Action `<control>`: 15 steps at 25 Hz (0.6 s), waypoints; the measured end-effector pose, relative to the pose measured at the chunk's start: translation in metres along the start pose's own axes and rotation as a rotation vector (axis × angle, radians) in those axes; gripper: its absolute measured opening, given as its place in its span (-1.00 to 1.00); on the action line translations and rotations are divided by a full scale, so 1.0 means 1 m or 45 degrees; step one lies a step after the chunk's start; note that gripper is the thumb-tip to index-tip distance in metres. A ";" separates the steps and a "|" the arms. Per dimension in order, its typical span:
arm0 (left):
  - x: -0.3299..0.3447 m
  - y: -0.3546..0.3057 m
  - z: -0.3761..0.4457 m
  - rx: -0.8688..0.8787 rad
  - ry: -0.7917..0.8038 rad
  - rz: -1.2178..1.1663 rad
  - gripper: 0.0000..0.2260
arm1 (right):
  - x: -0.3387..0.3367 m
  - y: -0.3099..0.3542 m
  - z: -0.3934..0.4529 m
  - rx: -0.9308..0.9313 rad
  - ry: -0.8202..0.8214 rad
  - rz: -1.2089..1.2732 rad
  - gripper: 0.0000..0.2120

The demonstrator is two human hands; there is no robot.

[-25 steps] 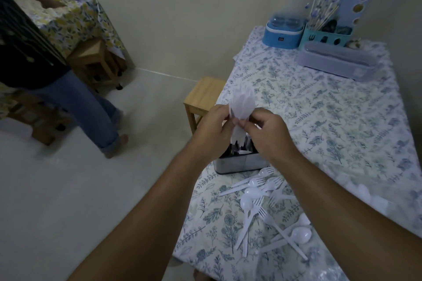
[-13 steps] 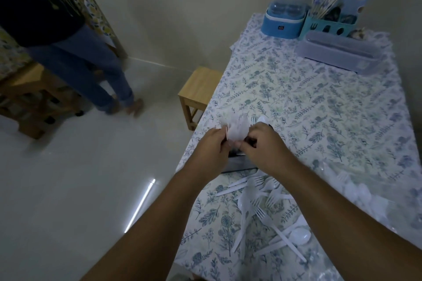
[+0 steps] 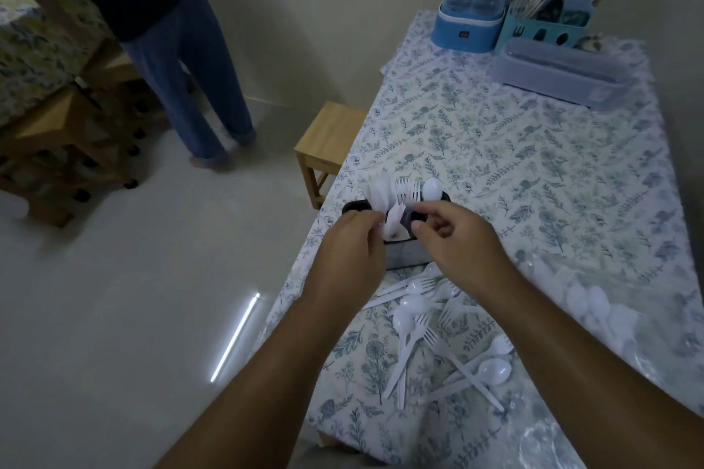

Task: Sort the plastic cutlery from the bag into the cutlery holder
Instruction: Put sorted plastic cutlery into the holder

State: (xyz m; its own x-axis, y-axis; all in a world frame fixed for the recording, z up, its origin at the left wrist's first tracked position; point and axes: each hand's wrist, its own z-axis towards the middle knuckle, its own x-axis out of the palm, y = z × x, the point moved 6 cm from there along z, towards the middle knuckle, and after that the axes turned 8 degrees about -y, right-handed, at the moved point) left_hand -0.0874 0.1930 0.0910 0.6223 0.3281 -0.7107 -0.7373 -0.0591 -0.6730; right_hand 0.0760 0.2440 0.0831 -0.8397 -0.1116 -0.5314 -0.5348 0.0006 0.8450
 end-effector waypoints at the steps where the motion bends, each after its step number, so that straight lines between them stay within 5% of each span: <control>1: 0.001 -0.002 -0.010 -0.017 -0.004 -0.041 -0.72 | -0.002 -0.009 -0.009 0.032 -0.011 0.019 -0.73; 7: 0.016 0.006 -0.059 -0.031 -0.132 -0.163 -0.72 | 0.001 -0.072 -0.053 0.251 0.034 0.094 -0.80; 10: 0.059 0.027 -0.084 -0.151 0.189 0.053 -0.92 | 0.004 -0.102 -0.070 0.347 0.058 0.045 -0.83; 15: 0.108 0.046 -0.127 -0.331 0.487 0.230 -0.88 | 0.008 -0.144 -0.098 0.296 0.128 -0.394 -0.79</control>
State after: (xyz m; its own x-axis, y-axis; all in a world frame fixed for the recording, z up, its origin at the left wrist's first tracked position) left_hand -0.0209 0.1060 -0.0432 0.5785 -0.0759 -0.8121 -0.7826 -0.3321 -0.5265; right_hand 0.1553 0.1458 -0.0366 -0.6284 -0.2386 -0.7404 -0.7777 0.1750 0.6038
